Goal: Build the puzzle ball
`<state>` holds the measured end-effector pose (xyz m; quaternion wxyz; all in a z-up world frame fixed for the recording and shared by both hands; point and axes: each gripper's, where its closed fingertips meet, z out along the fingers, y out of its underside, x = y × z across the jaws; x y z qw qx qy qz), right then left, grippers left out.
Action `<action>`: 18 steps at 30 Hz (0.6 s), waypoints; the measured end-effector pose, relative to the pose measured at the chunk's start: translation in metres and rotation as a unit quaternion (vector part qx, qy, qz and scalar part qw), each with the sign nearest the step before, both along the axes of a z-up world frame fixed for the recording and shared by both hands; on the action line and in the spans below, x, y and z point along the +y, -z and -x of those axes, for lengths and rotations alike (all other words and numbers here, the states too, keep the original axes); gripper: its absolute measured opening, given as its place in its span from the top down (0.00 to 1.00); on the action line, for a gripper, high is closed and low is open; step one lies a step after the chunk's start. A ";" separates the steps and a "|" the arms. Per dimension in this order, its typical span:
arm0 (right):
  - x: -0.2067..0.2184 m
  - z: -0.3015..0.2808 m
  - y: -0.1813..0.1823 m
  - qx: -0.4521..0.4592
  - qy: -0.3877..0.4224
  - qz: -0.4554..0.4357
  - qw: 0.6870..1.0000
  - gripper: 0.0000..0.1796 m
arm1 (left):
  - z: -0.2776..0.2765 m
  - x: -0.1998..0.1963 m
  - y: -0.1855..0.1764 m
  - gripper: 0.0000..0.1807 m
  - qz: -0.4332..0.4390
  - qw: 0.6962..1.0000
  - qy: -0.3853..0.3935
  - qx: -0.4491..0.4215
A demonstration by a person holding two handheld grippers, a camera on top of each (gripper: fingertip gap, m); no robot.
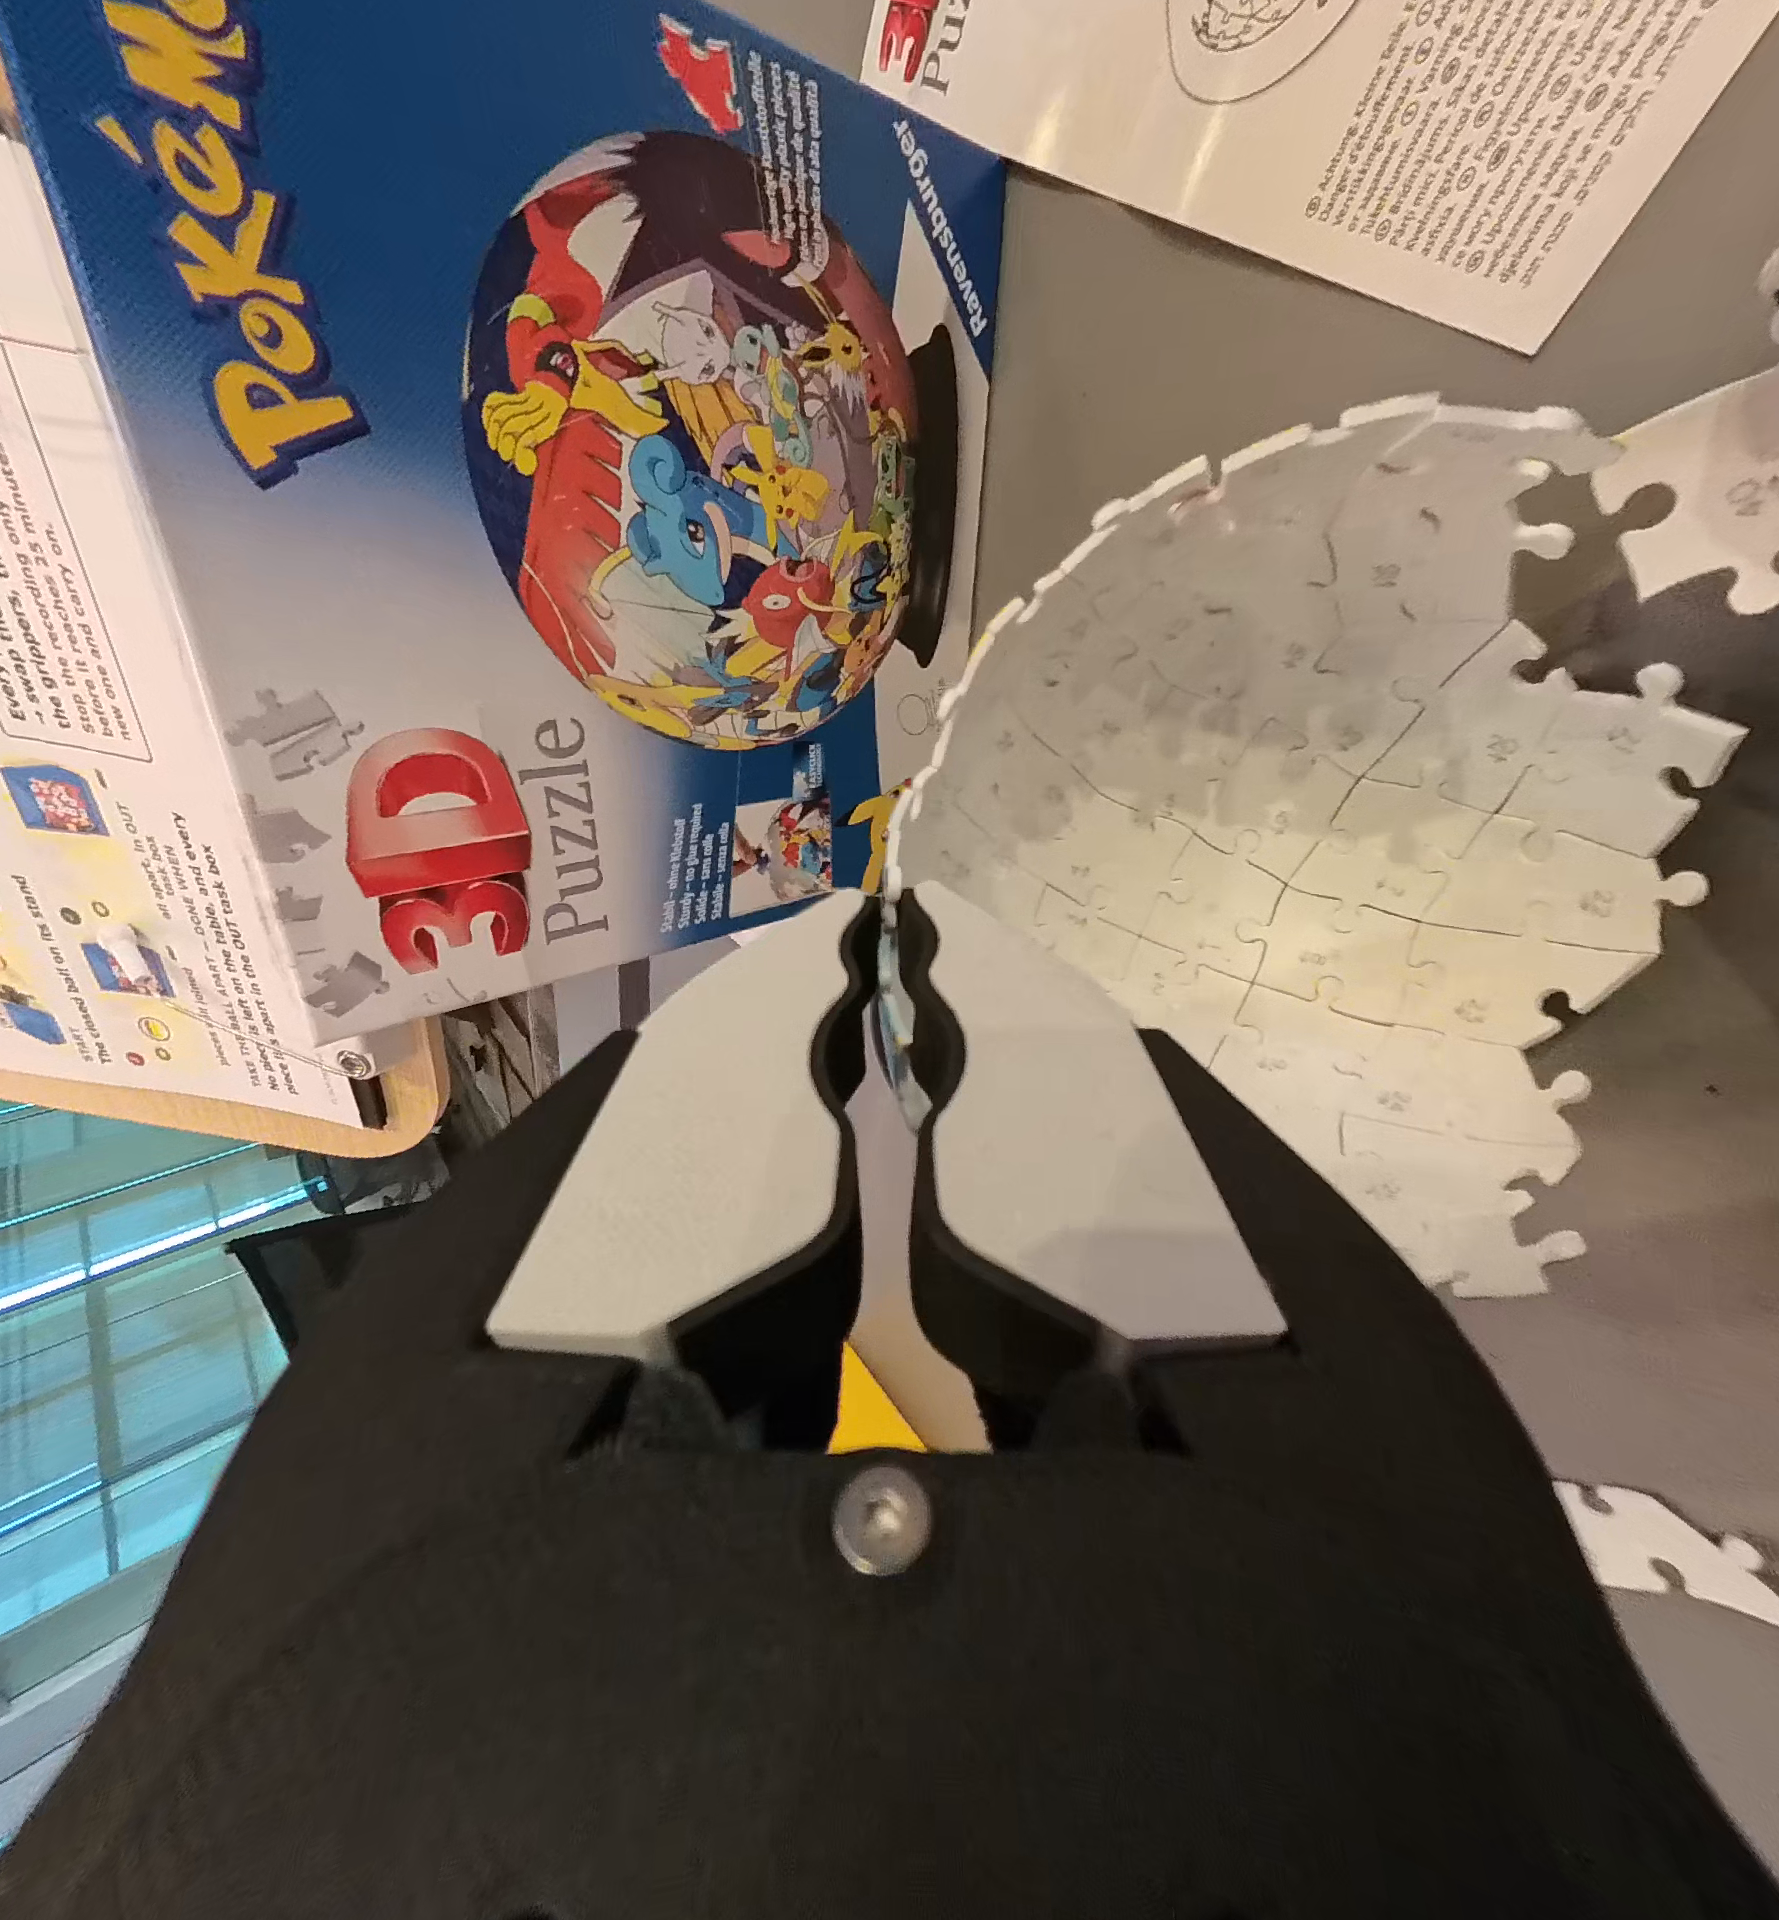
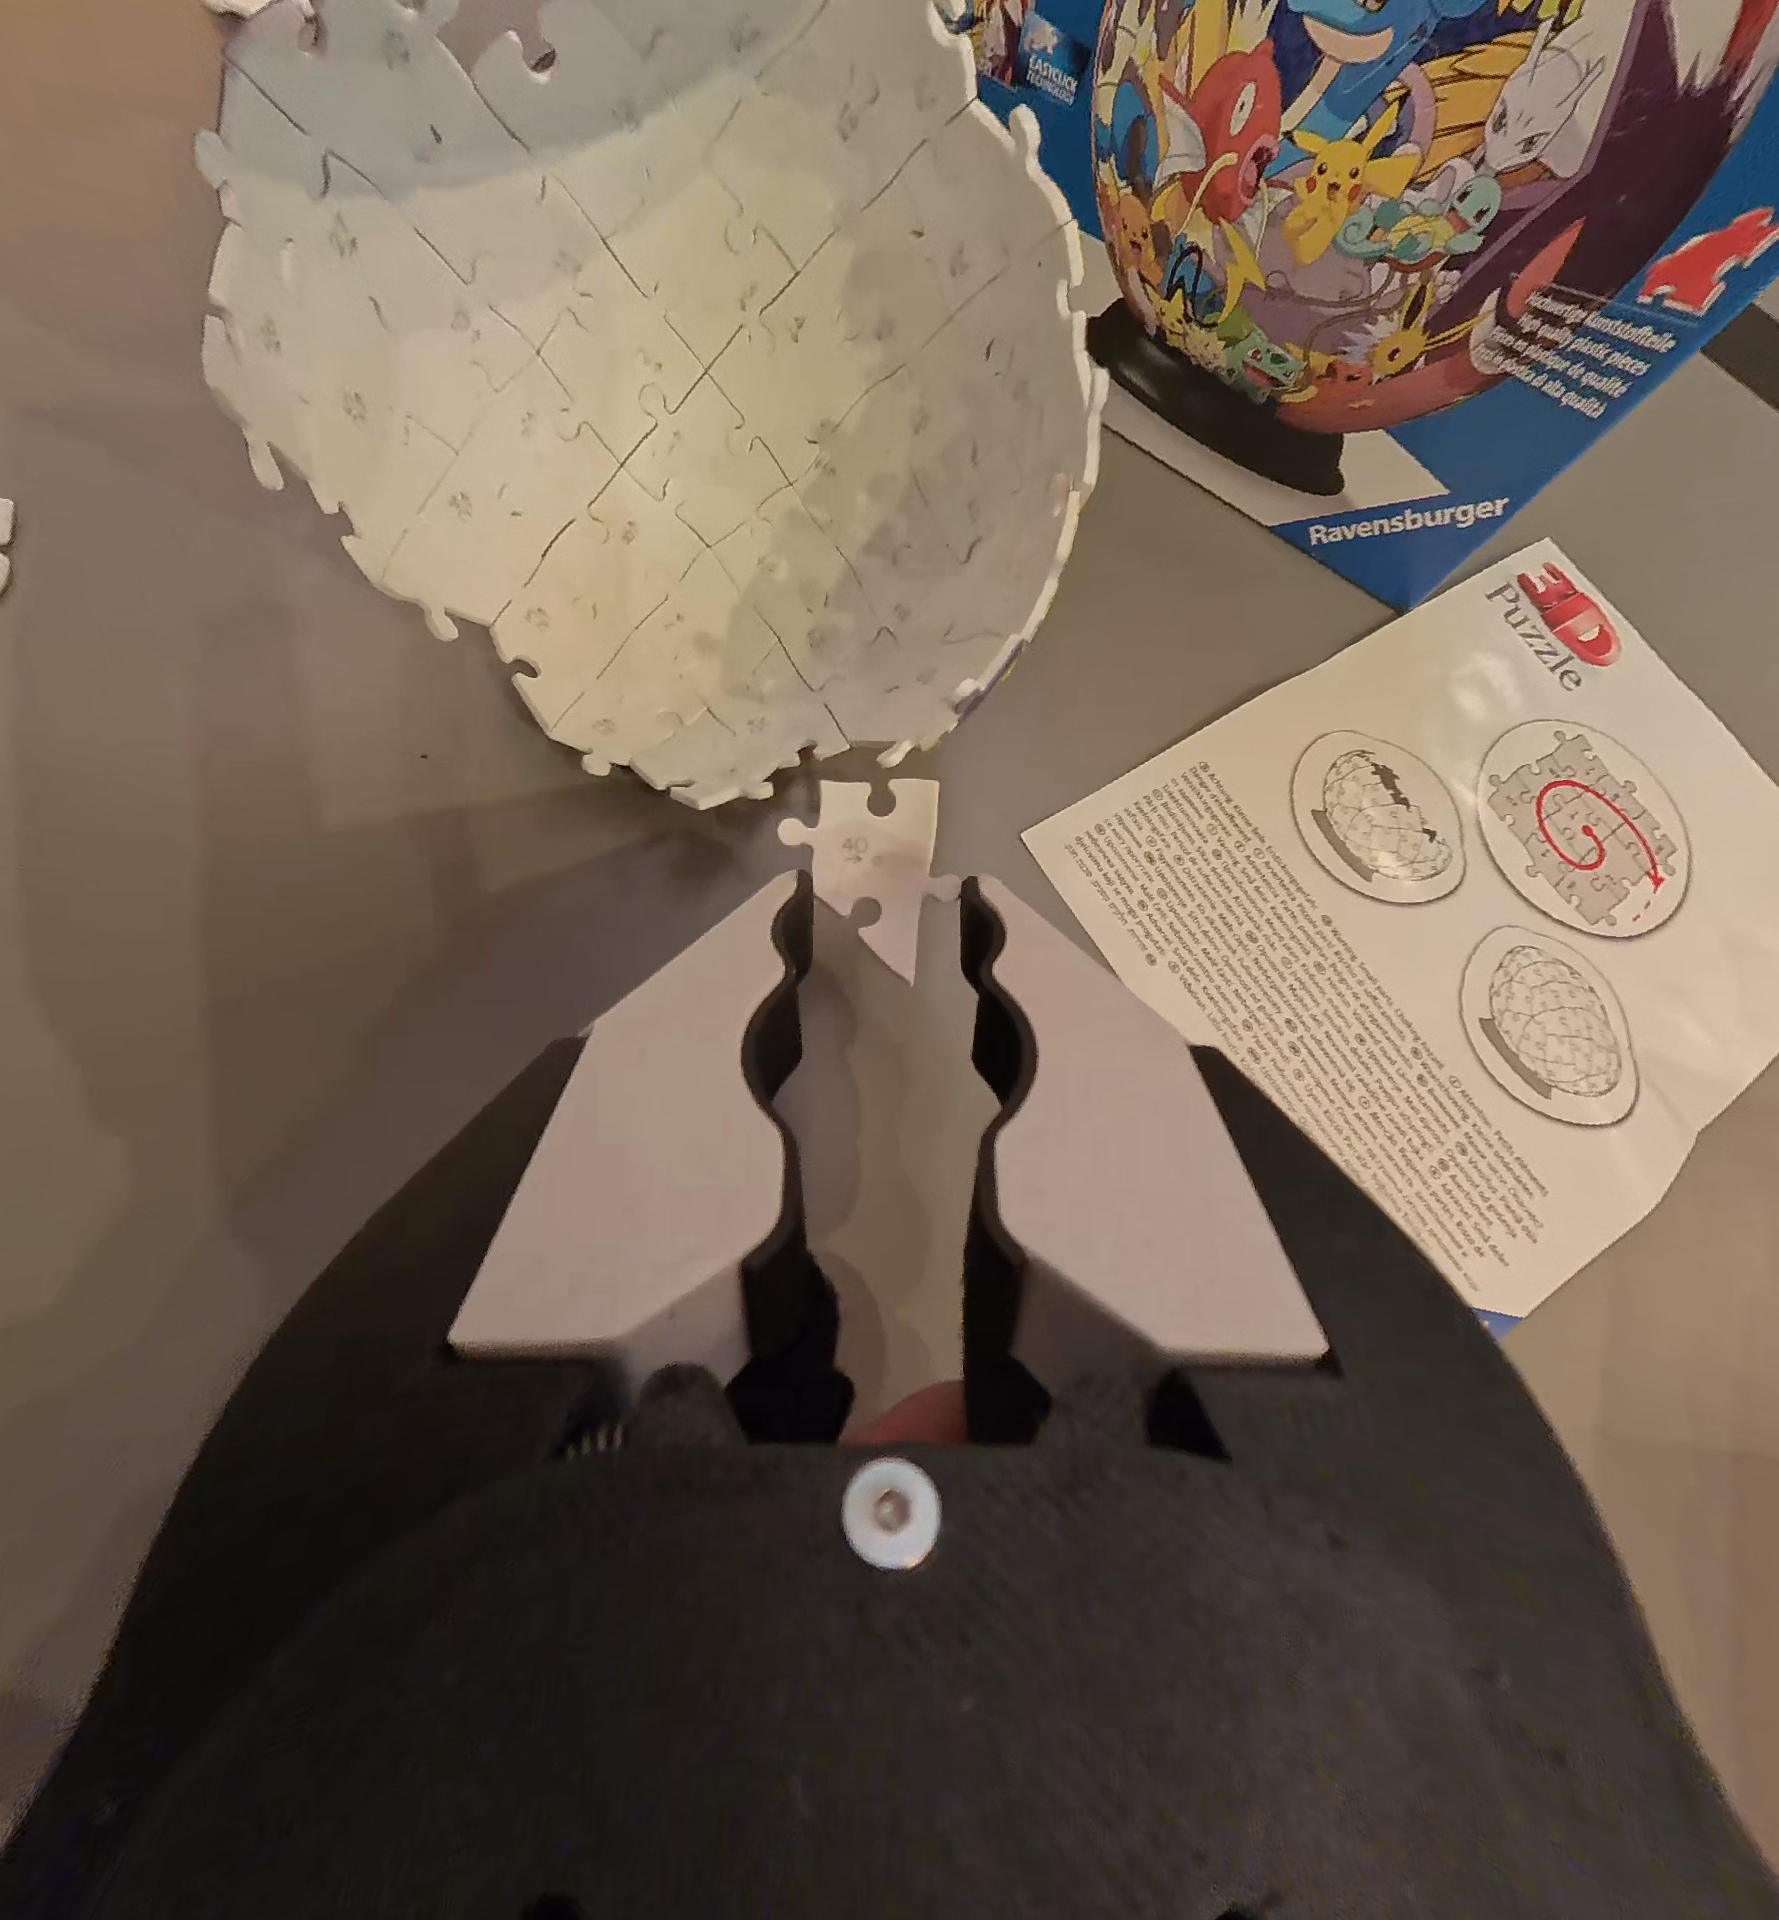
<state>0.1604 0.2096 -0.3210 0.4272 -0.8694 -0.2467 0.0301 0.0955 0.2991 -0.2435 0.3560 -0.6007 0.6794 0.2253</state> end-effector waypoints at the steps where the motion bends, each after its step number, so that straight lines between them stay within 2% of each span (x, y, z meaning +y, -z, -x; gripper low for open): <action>1: 0.000 0.000 0.000 -0.008 0.000 -0.004 1.000 0.85 | 0.000 0.000 0.000 0.98 0.002 1.000 -0.001 -0.001; 18: 0.001 -0.001 -0.001 -0.079 -0.002 -0.039 0.996 0.85 | -0.003 -0.001 0.001 0.98 0.008 1.000 -0.002 -0.002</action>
